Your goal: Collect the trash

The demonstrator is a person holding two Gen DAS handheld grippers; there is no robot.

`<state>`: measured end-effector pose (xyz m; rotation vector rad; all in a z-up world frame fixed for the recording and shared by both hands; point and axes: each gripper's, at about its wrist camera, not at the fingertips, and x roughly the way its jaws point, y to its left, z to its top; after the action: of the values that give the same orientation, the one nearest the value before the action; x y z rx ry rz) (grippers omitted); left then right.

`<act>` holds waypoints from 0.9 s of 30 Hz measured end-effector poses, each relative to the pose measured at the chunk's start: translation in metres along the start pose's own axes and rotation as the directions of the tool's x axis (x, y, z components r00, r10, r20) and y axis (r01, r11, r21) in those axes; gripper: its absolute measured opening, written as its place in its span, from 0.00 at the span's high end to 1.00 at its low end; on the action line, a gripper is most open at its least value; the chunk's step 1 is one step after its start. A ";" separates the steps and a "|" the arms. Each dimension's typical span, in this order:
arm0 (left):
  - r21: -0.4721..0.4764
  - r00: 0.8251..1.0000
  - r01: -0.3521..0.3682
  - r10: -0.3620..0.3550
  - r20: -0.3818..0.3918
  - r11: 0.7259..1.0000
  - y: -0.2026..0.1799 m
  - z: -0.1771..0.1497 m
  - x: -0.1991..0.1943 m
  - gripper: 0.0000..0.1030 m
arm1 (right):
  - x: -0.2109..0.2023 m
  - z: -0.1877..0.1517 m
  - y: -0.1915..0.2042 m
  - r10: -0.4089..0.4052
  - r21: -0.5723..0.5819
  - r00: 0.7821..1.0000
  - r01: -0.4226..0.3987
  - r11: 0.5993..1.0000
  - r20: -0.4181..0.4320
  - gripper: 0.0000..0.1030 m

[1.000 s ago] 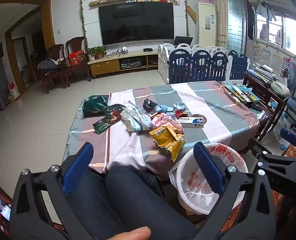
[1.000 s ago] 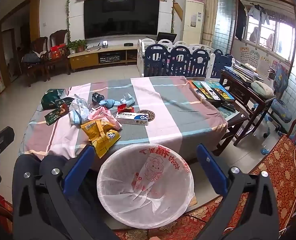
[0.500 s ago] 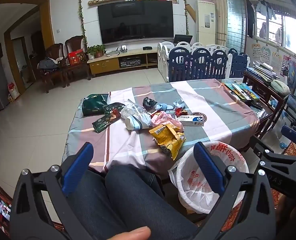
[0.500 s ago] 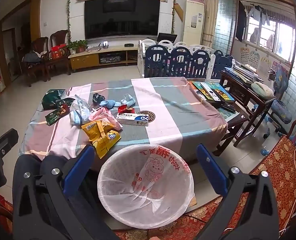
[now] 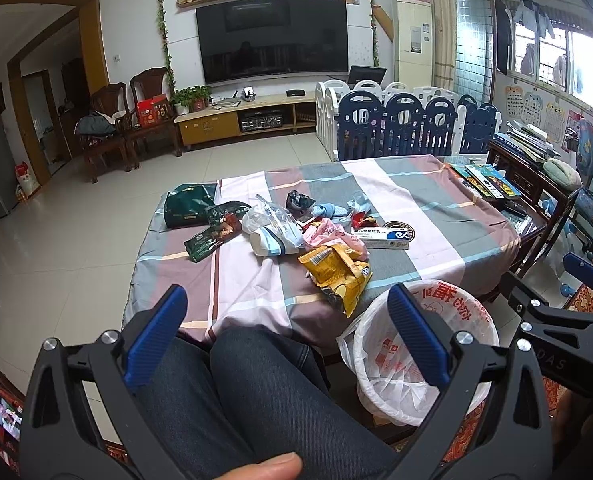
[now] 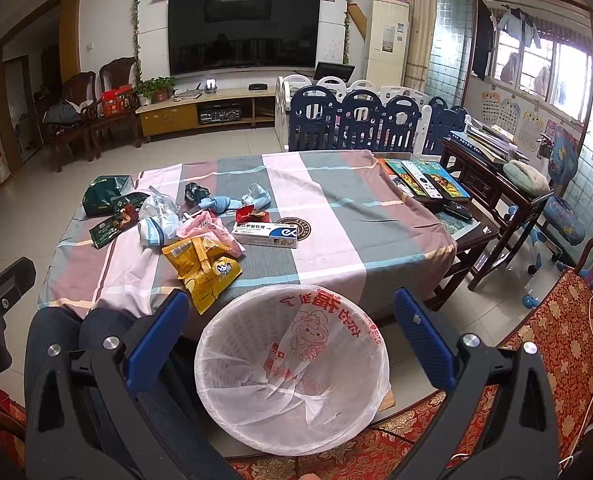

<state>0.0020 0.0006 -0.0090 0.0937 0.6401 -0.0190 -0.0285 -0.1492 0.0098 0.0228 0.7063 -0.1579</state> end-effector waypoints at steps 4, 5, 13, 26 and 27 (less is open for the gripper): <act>0.001 1.000 0.002 -0.002 -0.002 1.000 -0.001 -0.001 0.001 0.03 | 0.000 0.000 0.000 0.000 0.001 1.000 0.000 1.000 -0.002 0.03; 0.001 1.000 0.002 -0.002 -0.002 1.000 -0.001 -0.001 0.001 0.03 | 0.001 0.000 0.000 0.000 0.002 1.000 0.000 1.000 -0.004 0.03; 0.001 1.000 0.002 -0.002 -0.003 1.000 -0.001 -0.001 0.001 0.03 | 0.003 -0.002 0.000 -0.001 0.003 1.000 0.001 1.000 -0.010 0.03; 0.001 1.000 0.002 -0.002 -0.007 1.000 -0.001 -0.002 0.002 0.03 | 0.006 -0.004 -0.001 -0.001 0.006 1.000 0.001 1.000 -0.022 0.03; 0.001 1.000 0.002 -0.002 -0.007 1.000 0.000 -0.003 0.003 0.03 | 0.006 -0.004 -0.002 -0.001 0.007 1.000 0.001 1.000 -0.024 0.03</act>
<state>0.0030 0.0010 -0.0134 0.0939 0.6470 -0.0210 -0.0271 -0.1512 0.0028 0.0309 0.7296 -0.1616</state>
